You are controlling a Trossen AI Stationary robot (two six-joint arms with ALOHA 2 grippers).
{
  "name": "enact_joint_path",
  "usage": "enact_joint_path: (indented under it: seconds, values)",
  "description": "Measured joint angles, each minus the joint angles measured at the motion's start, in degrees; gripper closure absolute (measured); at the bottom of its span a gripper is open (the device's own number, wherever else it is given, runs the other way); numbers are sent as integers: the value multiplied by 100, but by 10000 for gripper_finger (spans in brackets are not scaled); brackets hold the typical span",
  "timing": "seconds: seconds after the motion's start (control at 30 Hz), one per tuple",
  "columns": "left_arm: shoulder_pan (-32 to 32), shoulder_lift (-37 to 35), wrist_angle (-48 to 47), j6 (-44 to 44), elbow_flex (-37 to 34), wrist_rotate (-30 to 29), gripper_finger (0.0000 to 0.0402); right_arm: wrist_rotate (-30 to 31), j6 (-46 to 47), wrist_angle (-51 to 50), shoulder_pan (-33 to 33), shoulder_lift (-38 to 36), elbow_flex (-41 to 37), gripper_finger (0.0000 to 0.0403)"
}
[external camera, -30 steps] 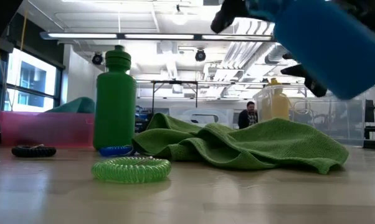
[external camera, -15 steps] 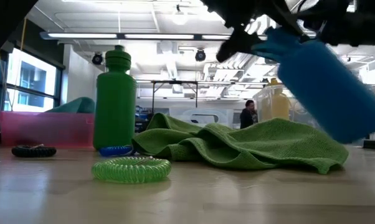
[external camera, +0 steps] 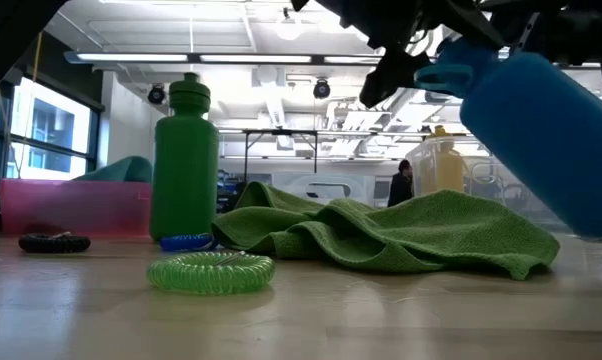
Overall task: Pick & Place Sports Items
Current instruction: Put the blue water bottle into the right transparent bin
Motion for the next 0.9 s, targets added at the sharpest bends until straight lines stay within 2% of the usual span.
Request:
enact_joint_path:
  seconds: [0.17, 0.6, 0.9]
  values:
    - [116, 0, 1, -90, 0, -84, 188, -173, -142, -40, 0, 0, 0, 143]
    - [346, 316, -292, -473, 3, -34, 165, -43, -719, -848, -2, 2, 0, 146]
    - [370, 527, -357, -798, 0, 66, 164, 123, -771, -862, 0, -15, 0, 147]
